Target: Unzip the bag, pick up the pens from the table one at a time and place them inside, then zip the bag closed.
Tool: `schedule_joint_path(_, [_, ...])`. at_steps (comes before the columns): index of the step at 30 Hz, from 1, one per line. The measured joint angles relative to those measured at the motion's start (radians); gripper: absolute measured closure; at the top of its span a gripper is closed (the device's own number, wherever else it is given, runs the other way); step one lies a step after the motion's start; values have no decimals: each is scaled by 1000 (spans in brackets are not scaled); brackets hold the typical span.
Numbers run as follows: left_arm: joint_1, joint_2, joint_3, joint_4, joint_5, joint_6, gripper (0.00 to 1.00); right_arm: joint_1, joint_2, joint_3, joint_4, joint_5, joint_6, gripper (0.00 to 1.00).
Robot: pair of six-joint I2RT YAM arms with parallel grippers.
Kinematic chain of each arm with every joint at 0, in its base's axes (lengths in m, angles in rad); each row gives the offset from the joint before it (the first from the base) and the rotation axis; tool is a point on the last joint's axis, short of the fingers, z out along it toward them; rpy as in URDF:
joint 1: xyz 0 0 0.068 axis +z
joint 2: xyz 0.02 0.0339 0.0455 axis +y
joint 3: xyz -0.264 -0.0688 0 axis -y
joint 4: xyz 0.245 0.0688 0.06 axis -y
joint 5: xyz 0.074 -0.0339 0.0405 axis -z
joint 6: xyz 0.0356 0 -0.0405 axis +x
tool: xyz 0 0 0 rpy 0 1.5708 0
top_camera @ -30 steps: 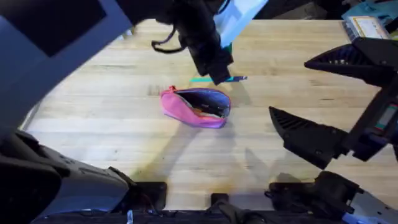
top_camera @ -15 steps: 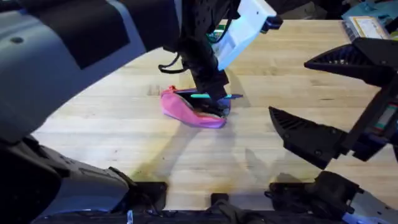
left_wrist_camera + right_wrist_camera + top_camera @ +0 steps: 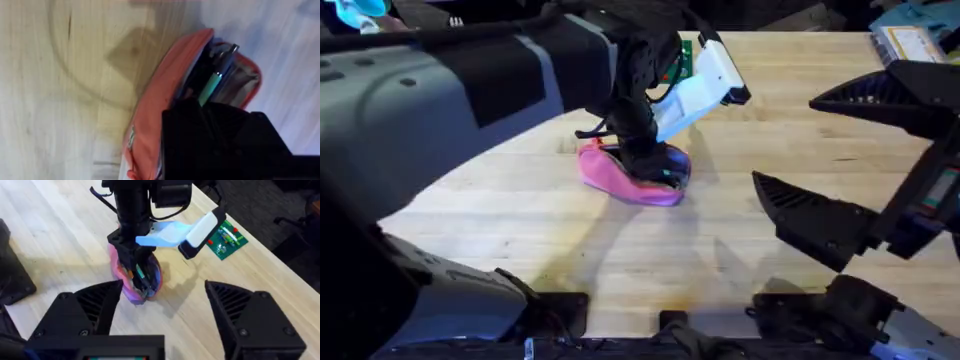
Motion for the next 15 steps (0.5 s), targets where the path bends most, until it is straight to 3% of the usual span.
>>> schedule_joint_path(7, [54, 0, 0, 3, -78, 21, 958, 0, 0, 0, 0, 0, 0, 3])
schedule_joint_path(11, [97, 0, 0, 4, -87, 25, 958, 0, 0, 0, 0, 0, 0, 3])
schedule_joint_path(15, [103, 0, 0, 5, -90, 25, 958, 0, 0, 0, 0, 0, 0, 3])
